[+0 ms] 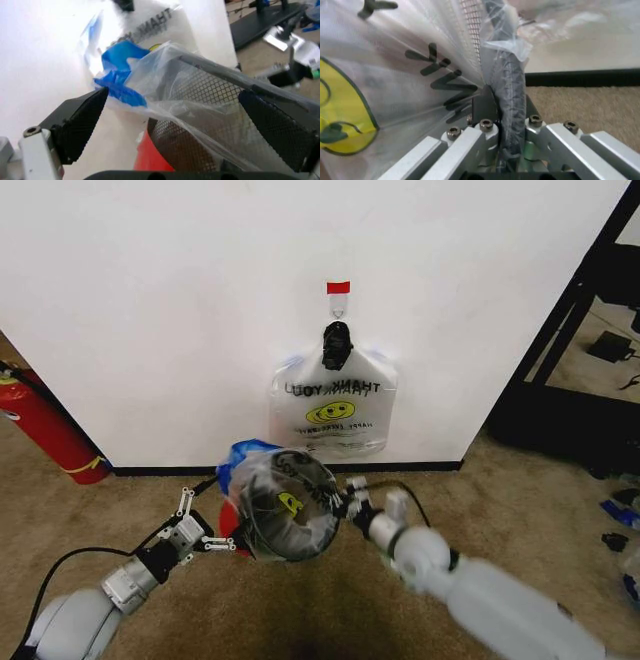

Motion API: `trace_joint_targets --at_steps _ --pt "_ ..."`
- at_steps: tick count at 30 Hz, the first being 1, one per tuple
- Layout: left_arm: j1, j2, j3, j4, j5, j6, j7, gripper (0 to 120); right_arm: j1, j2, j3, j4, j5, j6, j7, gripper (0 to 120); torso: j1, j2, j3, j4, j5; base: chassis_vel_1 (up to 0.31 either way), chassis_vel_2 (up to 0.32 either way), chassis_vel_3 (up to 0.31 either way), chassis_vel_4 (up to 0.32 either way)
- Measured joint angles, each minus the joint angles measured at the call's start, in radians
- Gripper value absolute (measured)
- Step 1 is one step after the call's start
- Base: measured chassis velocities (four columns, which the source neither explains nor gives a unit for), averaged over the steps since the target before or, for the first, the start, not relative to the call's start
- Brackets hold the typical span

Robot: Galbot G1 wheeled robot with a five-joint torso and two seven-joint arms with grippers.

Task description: Pick up the garbage bag from the wall and place it over the trash bin.

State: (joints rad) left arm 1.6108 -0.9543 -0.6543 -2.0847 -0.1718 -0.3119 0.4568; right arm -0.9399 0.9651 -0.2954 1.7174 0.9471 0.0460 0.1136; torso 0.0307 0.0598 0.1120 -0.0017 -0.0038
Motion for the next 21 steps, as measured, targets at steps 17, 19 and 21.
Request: trace_joint_targets --at_steps 17,19,21 --pt "-0.082 0.025 -0.005 0.212 0.336 -0.184 0.031 100 -0.074 0.073 0.054 0.048 -0.061 0.133 -0.006 0 0.0 0.0 0.0 0.0004 -0.0002 0.0 0.0 0.0 0.0" --pt "-0.088 0.025 -0.003 0.236 0.354 -0.197 0.031 100 -0.071 0.078 0.05 0.059 -0.058 0.133 -0.004 0 0.0 0.0 0.0 0.0 -0.0001 0.0 0.0 0.0 0.0" --pt "-0.094 0.024 -0.001 0.264 0.372 -0.209 0.032 100 -0.068 0.084 0.043 0.07 -0.057 0.133 -0.001 0 0.0 0.0 0.0 0.0001 -0.0003 0.0 0.0 0.0 0.0"
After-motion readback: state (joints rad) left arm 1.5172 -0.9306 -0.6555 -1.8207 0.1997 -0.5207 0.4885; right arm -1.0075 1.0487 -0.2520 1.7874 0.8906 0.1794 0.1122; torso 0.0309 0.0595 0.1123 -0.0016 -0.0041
